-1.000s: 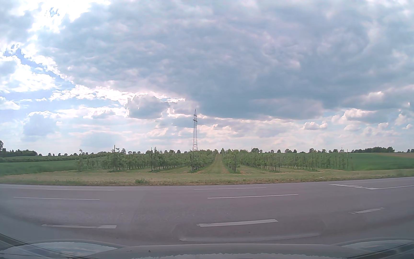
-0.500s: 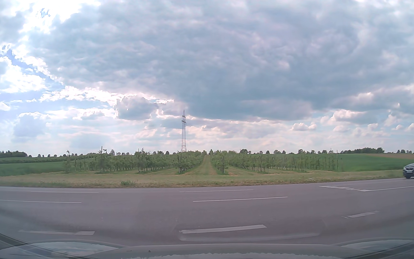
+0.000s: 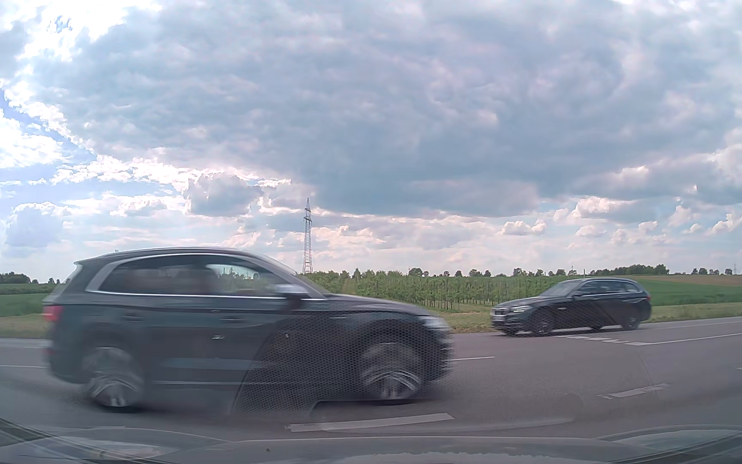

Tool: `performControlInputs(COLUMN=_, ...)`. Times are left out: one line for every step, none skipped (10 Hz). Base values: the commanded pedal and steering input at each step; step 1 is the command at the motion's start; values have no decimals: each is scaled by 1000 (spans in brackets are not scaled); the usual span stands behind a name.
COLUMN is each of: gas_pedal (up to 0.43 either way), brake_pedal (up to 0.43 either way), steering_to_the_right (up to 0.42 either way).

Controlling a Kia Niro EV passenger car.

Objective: Follow the waypoints while adhering to traffic rules and regulations

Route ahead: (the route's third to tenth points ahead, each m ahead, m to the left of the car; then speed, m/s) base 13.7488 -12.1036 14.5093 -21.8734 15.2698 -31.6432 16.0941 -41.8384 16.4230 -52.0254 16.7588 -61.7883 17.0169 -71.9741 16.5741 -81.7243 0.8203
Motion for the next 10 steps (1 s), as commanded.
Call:
performControlInputs(gas_pedal=0, brake_pedal=73, steering_to_the_right=370)
performControlInputs(gas_pedal=0, brake_pedal=73, steering_to_the_right=354)
performControlInputs(gas_pedal=0, brake_pedal=67, steering_to_the_right=327)
performControlInputs(gas_pedal=0, brake_pedal=73, steering_to_the_right=310)
performControlInputs(gas_pedal=0, brake_pedal=67, steering_to_the_right=304)
performControlInputs(gas_pedal=0, brake_pedal=61, steering_to_the_right=300)
performControlInputs(gas_pedal=0, brake_pedal=61, steering_to_the_right=292)
performControlInputs(gas_pedal=0, brake_pedal=61, steering_to_the_right=284)
performControlInputs(gas_pedal=0, brake_pedal=85, steering_to_the_right=279)
performControlInputs(gas_pedal=0, brake_pedal=140, steering_to_the_right=277)
